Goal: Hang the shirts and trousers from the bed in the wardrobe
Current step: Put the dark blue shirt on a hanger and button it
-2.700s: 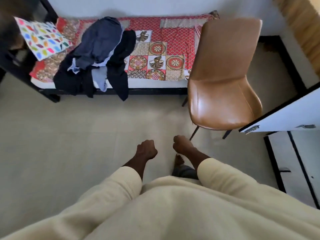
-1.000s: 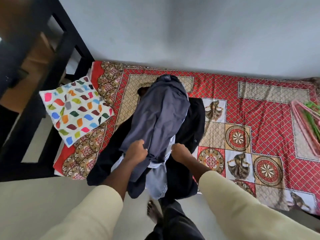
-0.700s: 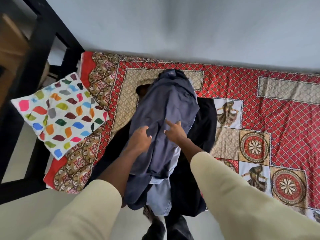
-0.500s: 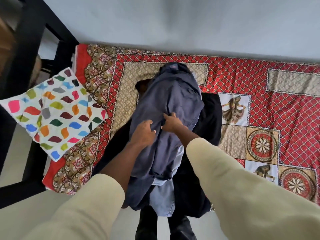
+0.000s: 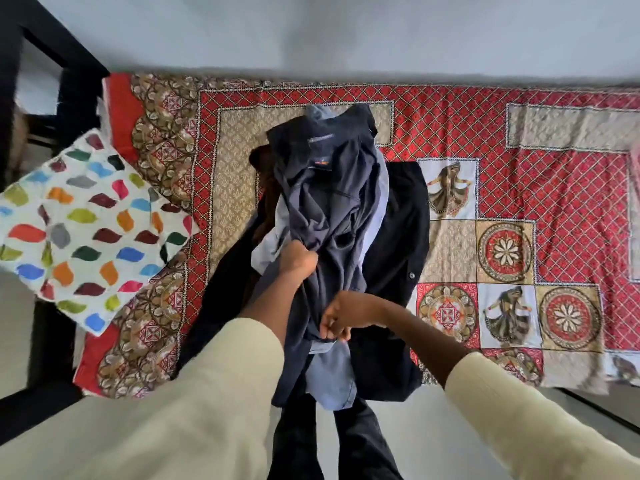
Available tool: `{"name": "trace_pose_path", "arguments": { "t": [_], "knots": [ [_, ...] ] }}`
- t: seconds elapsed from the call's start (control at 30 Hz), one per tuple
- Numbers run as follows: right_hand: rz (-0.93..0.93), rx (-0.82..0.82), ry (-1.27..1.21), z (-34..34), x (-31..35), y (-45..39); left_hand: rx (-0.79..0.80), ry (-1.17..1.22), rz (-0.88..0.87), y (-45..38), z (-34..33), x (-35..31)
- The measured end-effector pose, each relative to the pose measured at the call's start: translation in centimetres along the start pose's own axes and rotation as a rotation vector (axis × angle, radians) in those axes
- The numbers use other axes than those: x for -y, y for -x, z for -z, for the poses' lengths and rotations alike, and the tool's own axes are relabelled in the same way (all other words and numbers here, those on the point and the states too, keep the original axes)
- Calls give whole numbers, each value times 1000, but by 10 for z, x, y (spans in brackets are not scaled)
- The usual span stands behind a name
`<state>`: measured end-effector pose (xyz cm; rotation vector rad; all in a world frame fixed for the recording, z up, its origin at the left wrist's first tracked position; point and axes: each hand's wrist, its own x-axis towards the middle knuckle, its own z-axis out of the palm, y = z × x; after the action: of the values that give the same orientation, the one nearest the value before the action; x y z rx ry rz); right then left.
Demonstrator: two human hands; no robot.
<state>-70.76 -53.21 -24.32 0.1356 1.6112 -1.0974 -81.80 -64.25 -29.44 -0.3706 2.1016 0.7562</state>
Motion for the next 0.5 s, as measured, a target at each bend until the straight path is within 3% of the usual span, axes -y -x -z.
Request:
{"name": "trace_pose_path", "arguments": {
  "t": [0.03, 0.07, 0.17, 0.23, 0.3, 0.37, 0.43, 0.5],
  "knots": [
    [-16, -66, -44, 8, -3, -1, -6, -13, -7, 7, -4, 11],
    [-38, -252, -82, 20, -7, -8, 9, -33, -17, 12, -9, 24],
    [-113, -1080, -321, 53, -8, -26, 235, -253, 0, 29, -9, 63],
    [-71, -1307, -218, 65, 2, -34, 379, -470, 29, 38, 2, 80],
    [-49, -1301, 105, 77, 11, -43, 424, -632, 59, 40, 17, 88],
    [-41, -1144, 358, 88, 17, -52, 370, -696, 87, 36, 33, 91],
    [-97, -979, 497, 97, 15, -65, 200, -614, 87, 29, 48, 86],
    [-148, -887, 462, 104, 12, -73, -23, -510, -60, 21, 63, 75]
  ]
}}
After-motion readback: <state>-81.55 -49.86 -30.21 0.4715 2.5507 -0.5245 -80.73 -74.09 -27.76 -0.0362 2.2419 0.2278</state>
